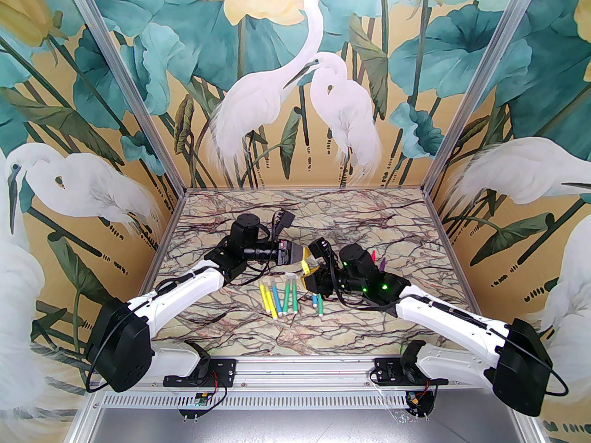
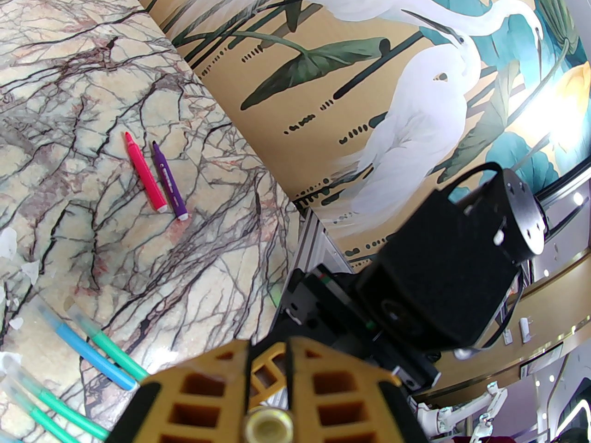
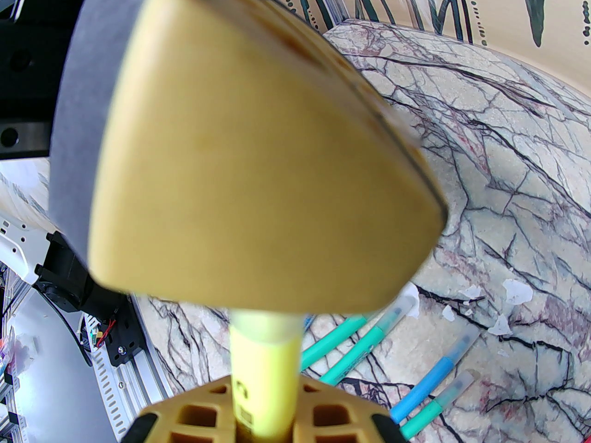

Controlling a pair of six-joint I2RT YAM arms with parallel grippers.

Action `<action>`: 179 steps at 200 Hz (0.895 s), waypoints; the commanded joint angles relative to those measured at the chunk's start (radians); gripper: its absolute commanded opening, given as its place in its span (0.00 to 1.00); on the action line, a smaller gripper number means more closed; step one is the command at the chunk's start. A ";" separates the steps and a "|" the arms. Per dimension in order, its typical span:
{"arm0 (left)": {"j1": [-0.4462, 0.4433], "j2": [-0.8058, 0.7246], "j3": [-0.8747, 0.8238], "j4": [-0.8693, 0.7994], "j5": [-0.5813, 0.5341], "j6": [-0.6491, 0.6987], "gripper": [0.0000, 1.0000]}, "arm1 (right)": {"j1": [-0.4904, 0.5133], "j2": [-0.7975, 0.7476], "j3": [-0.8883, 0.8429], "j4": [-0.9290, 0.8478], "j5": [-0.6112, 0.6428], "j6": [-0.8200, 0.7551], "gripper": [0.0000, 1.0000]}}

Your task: Open the pen caps

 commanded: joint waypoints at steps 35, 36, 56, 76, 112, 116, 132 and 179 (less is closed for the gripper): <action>0.032 -0.024 0.037 -0.049 -0.119 -0.026 0.00 | 0.004 -0.001 -0.018 -0.052 -0.019 -0.045 0.00; 0.033 -0.024 0.037 -0.049 -0.120 -0.028 0.00 | 0.004 -0.002 -0.018 -0.053 -0.019 -0.046 0.00; 0.076 -0.033 0.024 -0.031 -0.131 -0.070 0.00 | 0.004 -0.015 -0.031 -0.065 -0.025 -0.054 0.00; 0.117 -0.038 0.015 -0.015 -0.130 -0.101 0.00 | 0.004 -0.023 -0.041 -0.081 -0.028 -0.061 0.00; 0.144 -0.035 0.027 -0.018 -0.117 -0.107 0.00 | 0.004 -0.014 -0.043 -0.107 -0.041 -0.079 0.00; 0.145 -0.034 0.030 -0.020 -0.117 -0.107 0.00 | 0.004 -0.012 -0.043 -0.109 -0.043 -0.079 0.00; 0.150 -0.034 0.043 -0.039 -0.121 -0.099 0.00 | 0.004 -0.011 -0.041 -0.112 -0.034 -0.083 0.00; 0.154 -0.055 0.087 -0.218 -0.236 -0.004 0.00 | 0.002 -0.019 -0.039 -0.133 0.081 -0.073 0.00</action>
